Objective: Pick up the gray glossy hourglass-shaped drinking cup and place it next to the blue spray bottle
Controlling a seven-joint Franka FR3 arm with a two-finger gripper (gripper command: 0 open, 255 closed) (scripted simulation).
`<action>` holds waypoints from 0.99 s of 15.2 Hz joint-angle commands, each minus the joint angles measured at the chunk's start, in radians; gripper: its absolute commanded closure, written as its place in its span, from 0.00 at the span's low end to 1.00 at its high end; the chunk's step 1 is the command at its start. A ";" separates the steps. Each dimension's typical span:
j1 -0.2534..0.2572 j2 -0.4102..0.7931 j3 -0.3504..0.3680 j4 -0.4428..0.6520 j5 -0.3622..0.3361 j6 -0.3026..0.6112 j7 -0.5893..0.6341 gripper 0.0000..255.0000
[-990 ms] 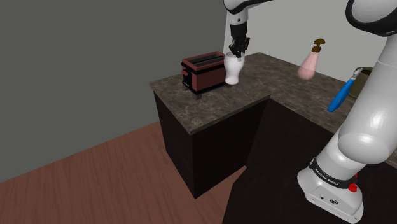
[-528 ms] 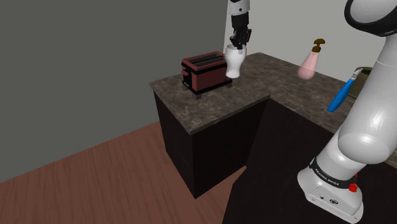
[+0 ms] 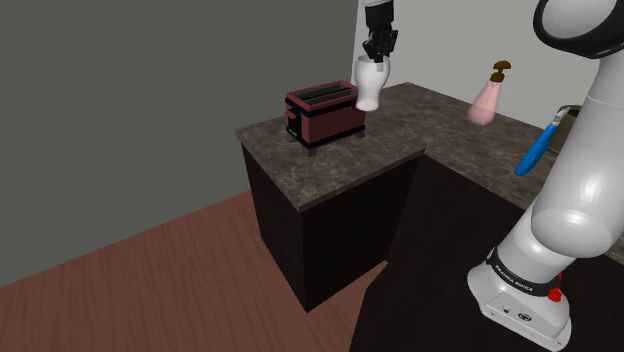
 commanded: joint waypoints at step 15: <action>-0.013 0.145 -0.008 0.433 0.007 -0.284 -0.053 1.00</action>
